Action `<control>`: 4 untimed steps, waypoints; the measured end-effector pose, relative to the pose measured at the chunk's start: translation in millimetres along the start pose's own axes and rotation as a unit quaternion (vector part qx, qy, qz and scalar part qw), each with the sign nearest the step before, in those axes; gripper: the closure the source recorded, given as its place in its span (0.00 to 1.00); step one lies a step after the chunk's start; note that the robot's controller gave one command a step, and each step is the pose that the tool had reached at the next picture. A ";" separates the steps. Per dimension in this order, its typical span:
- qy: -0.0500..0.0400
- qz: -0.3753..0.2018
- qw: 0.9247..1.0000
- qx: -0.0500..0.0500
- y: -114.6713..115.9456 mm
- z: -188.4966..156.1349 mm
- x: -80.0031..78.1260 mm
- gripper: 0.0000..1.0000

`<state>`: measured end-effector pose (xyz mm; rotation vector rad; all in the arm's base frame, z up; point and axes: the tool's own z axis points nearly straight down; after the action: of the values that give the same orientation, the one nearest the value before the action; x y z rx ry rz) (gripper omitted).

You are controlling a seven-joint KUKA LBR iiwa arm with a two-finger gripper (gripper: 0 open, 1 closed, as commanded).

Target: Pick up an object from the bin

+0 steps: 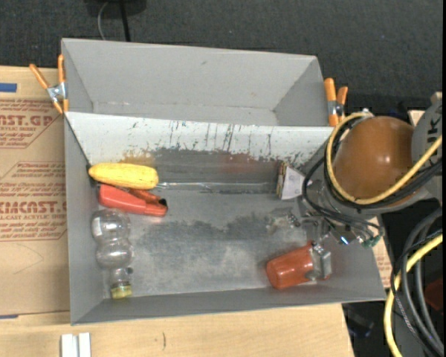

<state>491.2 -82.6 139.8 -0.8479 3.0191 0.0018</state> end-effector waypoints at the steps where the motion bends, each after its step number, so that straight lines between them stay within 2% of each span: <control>1: -0.003 -0.150 0.989 0.002 13.5 44.6 -1.3 1.00; 2: -0.003 -0.150 0.989 0.002 13.5 44.5 -1.3 1.00; 3: -0.004 -0.147 0.989 0.002 11.9 -35.4 -7.0 1.00; 4: -0.004 -0.147 0.989 0.002 11.9 -35.4 -7.0 1.00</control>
Offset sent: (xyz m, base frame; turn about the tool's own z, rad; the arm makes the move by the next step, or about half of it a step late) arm 0.0000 0.0000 0.0000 0.0000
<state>490.7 -68.9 175.3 -1.2798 2.8527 -0.0008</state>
